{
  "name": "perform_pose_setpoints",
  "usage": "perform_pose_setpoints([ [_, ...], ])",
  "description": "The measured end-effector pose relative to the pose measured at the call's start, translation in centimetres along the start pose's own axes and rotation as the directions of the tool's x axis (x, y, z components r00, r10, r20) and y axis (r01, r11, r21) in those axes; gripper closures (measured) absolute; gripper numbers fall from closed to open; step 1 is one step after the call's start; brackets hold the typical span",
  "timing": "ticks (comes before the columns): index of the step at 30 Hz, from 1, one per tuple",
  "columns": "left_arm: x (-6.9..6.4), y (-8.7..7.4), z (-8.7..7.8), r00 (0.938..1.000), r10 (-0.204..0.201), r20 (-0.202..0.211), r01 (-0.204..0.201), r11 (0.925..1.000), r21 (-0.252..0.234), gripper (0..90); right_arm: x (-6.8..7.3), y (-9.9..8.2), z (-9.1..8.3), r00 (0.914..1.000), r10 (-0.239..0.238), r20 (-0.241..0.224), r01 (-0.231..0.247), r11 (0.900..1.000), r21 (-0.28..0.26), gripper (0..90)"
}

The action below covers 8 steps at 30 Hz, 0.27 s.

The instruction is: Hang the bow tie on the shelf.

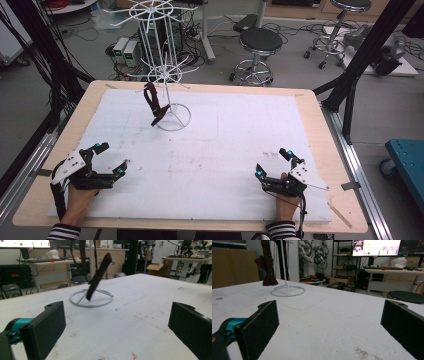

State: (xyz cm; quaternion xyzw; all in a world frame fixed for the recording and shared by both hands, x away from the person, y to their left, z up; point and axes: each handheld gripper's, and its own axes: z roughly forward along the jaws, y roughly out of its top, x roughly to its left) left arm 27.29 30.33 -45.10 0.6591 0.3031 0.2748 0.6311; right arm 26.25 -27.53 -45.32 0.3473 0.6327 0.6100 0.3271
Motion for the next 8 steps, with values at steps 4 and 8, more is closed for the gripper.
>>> perform_pose_setpoints([
  [4,-0.03,-0.08,-0.10,0.9999,0.013,-0.010,-0.013,0.9996,-0.026,1.7,-0.01,0.01,0.03,1.0000,-0.002,0.002,0.002,1.0000,0.003,0.9],
  [8,-0.07,-0.11,-0.09,0.9997,0.008,-0.023,-0.008,0.9996,-0.026,1.7,0.04,0.03,0.05,1.0000,-0.008,0.004,0.008,1.0000,0.005,0.9],
])
